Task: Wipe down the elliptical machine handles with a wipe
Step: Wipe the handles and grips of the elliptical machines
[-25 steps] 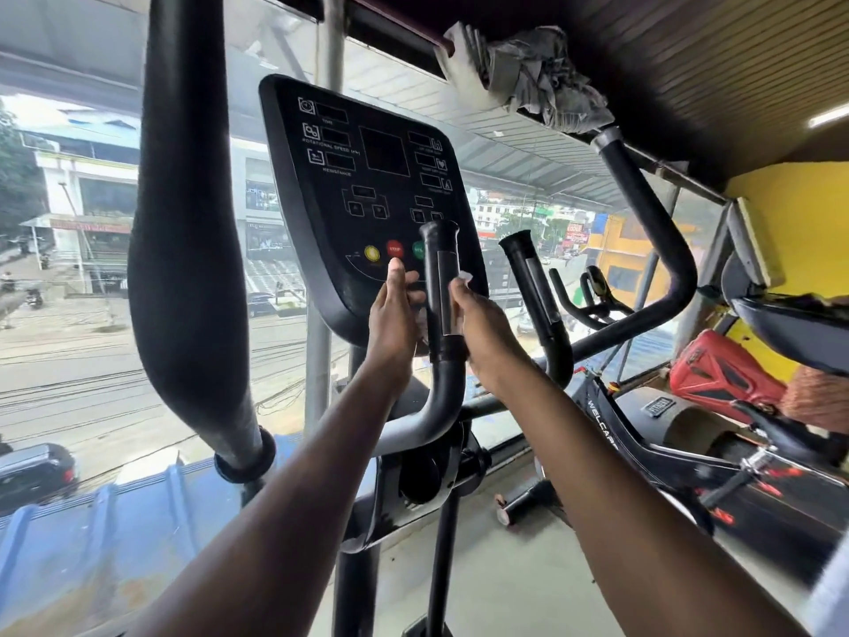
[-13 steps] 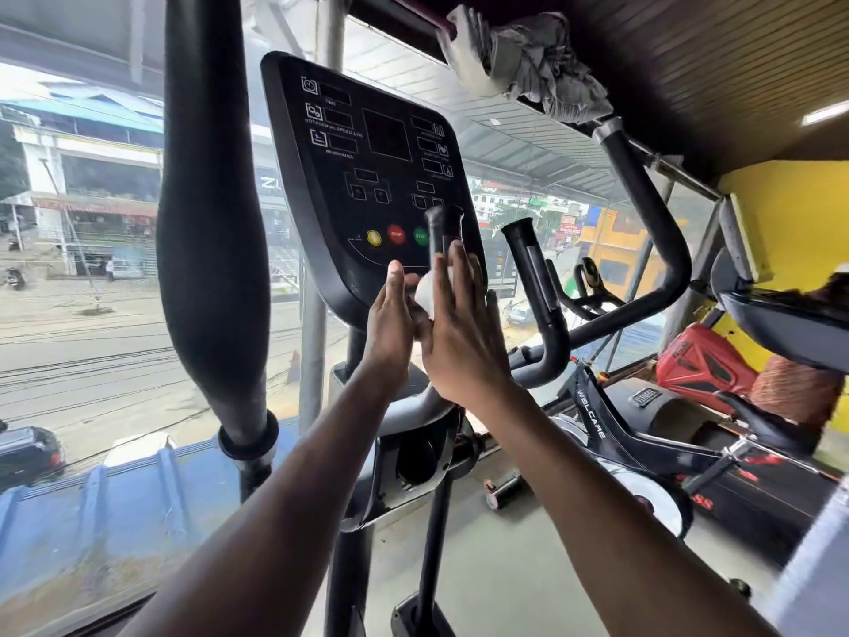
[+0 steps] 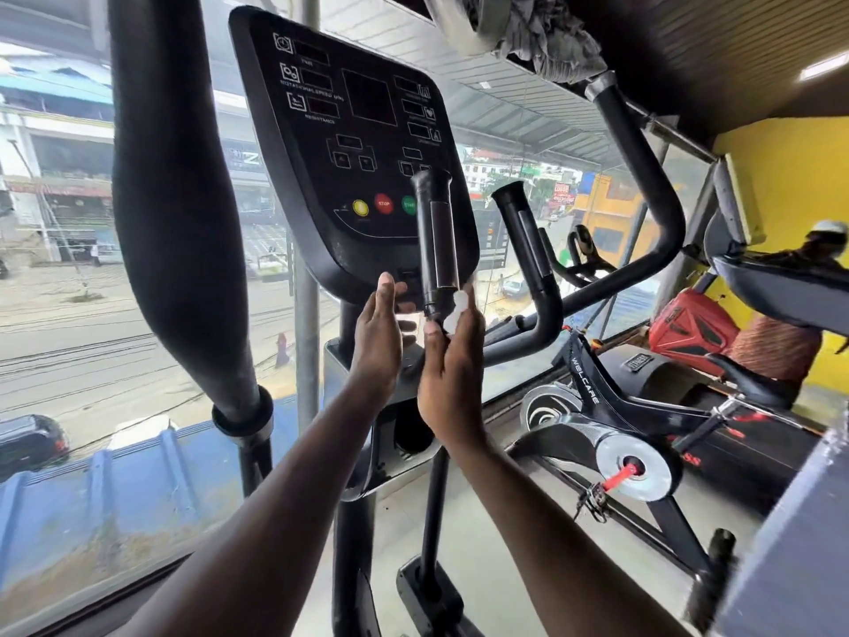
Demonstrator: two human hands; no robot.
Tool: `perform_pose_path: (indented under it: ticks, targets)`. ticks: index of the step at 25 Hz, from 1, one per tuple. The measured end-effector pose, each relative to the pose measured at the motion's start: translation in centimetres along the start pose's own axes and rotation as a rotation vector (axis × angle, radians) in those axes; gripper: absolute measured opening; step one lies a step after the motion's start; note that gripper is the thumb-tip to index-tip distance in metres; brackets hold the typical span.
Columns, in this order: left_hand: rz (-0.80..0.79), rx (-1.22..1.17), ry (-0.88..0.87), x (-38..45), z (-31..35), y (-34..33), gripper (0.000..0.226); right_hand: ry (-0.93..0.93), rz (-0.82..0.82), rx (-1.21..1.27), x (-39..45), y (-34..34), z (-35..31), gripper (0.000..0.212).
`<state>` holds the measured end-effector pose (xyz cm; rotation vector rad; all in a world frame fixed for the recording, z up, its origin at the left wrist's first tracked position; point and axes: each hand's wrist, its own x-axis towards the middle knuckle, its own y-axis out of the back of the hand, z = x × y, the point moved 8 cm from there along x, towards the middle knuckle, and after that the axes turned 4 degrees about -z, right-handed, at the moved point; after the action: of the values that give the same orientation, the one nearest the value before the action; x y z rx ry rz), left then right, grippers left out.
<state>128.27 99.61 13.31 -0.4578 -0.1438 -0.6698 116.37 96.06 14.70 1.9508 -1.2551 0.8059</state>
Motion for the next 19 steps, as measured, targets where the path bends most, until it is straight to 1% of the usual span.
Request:
perform_pose_path:
  ticks: [2,4,5,6,7,8,9,11,12,14,16,17,18,19]
  targets:
    - [0.035,-0.001,0.008,0.0,-0.3,0.8,0.048,-0.156,0.007,-0.035,-3.9,-1.0,2.3,0.07]
    - [0.036,0.006,0.004,-0.2,-0.5,1.5,0.046,-0.265,-0.066,-0.019,-6.1,-1.6,3.5,0.083]
    - [0.036,0.007,-0.003,-0.4,-0.6,1.7,0.044,-0.311,-0.059,0.062,-5.4,-1.3,3.6,0.081]
    - [0.044,0.005,-0.014,-0.6,-0.6,1.8,0.042,-0.359,-0.024,0.15,-4.0,-0.7,3.5,0.074]
    - [0.057,0.001,-0.027,-0.9,-0.5,1.9,0.04,-0.369,0.009,0.204,-2.4,-0.2,3.1,0.066]
    - [0.074,0.004,-0.045,-1.3,-0.4,2.1,0.039,-0.332,0.025,0.22,-1.2,0.2,2.4,0.062]
    - [0.088,0.013,-0.07,-1.7,-0.2,2.2,0.038,-0.273,0.023,0.186,-0.9,0.1,1.5,0.061]
    - [0.112,0.009,-0.131,-2.7,0.2,2.6,0.034,-0.193,-0.022,0.029,-3.2,-0.9,1.0,0.064]
    - [0.133,0.003,-0.155,-3.2,0.4,3.0,0.03,-0.199,-0.061,-0.026,-5.0,-1.4,1.5,0.064]
    - [0.189,0.02,-0.186,-4.3,0.7,3.6,0.022,-0.257,-0.09,-0.089,-6.7,-0.7,2.7,0.054]
    - [0.227,0.068,-0.209,-5.6,0.8,3.8,0.021,-0.275,0.047,-0.124,-6.2,1.8,3.1,0.039]
    - [0.224,0.091,-0.225,-6.4,0.8,3.6,0.022,-0.204,0.144,-0.161,-5.9,3.3,1.9,0.035]
    - [0.198,0.105,-0.251,-7.3,0.9,3.1,0.023,-0.099,0.205,-0.203,-5.8,4.3,0.3,0.034]
    - [0.151,0.112,-0.284,-8.4,1.1,2.4,0.024,0.01,0.227,-0.226,-6.0,4.6,-0.7,0.037]
